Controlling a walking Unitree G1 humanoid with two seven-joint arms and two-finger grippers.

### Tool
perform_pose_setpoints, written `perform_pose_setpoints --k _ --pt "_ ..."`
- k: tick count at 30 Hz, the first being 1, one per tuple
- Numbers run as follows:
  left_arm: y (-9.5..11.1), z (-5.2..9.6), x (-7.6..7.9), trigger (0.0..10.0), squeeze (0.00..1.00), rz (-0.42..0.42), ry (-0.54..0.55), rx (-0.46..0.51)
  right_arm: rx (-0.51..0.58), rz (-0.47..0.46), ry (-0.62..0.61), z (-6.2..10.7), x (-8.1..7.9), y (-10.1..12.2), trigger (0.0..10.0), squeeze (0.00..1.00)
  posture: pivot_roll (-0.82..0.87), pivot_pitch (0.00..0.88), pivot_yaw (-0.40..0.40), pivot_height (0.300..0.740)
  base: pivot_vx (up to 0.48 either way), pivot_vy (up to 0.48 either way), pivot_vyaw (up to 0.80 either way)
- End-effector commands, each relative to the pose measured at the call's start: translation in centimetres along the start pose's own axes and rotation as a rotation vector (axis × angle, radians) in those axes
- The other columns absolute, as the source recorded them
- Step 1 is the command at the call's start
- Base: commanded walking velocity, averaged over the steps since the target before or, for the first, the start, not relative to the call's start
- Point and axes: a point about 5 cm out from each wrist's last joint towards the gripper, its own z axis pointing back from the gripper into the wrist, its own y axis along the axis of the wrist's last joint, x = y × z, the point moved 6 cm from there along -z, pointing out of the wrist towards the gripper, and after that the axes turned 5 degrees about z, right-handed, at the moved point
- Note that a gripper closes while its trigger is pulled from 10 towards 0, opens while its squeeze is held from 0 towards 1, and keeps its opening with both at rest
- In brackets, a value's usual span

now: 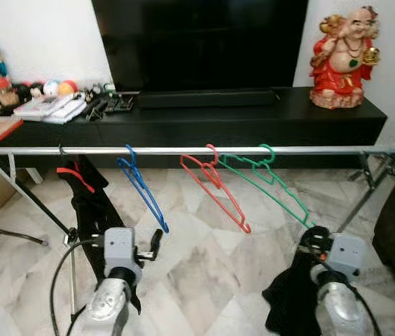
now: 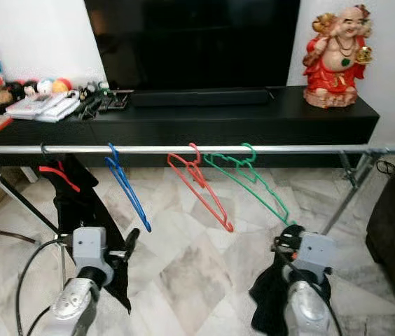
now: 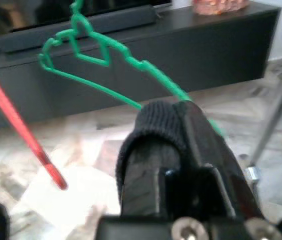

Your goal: Hang hanger

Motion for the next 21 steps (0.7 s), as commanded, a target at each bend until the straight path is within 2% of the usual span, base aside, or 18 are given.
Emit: perform_pose_setpoints --k 1,4,14,19,21 --pt "0.1 -0.1 0.6 10.0 0.0 0.011 -0.012 0.004 0.028 0.01 -0.02 -0.2 0.9 0.7 10.0 0.0 -0.01 0.003 0.061 0.74 0.307 0.0 0.0" --pt "0.2 -0.1 0.7 10.0 0.0 0.013 -0.011 0.006 0.029 0.01 -0.015 -0.1 0.8 0.7 10.0 0.0 -0.01 0.006 0.058 0.74 0.314 0.0 0.0" --pt "0.4 -0.1 0.8 10.0 0.0 0.019 -0.008 0.014 0.029 0.057 0.108 0.2 -1.5 0.5 10.0 0.0 -0.01 0.01 0.053 0.74 0.318 0.0 0.0" --pt "0.4 -0.1 0.8 10.0 0.0 0.021 -0.008 0.014 0.027 0.061 0.118 0.2 -1.6 0.4 10.0 0.0 -0.01 0.009 0.051 0.74 0.317 0.0 0.68" --pt "0.4 -0.1 0.8 10.0 0.0 0.022 -0.008 0.014 0.021 0.051 0.117 0.2 -1.6 0.3 10.0 0.0 -0.01 0.008 0.051 0.74 0.317 0.0 0.0"
